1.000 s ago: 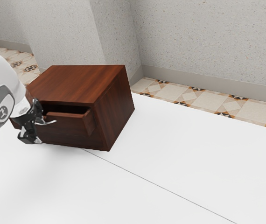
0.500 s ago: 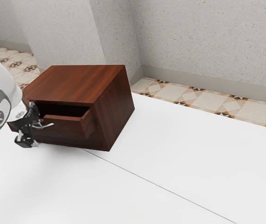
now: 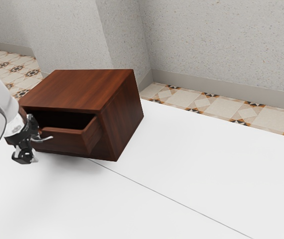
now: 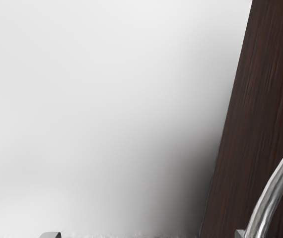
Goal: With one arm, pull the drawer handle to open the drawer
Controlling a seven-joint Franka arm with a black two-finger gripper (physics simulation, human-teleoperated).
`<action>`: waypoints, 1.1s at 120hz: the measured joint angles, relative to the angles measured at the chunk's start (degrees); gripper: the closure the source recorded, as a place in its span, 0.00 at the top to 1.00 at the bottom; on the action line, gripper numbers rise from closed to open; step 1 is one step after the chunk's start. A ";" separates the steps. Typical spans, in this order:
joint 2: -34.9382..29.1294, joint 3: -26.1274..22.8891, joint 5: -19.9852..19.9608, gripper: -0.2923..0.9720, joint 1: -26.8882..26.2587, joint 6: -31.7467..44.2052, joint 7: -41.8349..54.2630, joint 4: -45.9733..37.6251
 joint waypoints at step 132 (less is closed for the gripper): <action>-1.89 4.29 2.23 0.44 -3.60 -4.42 5.68 -0.23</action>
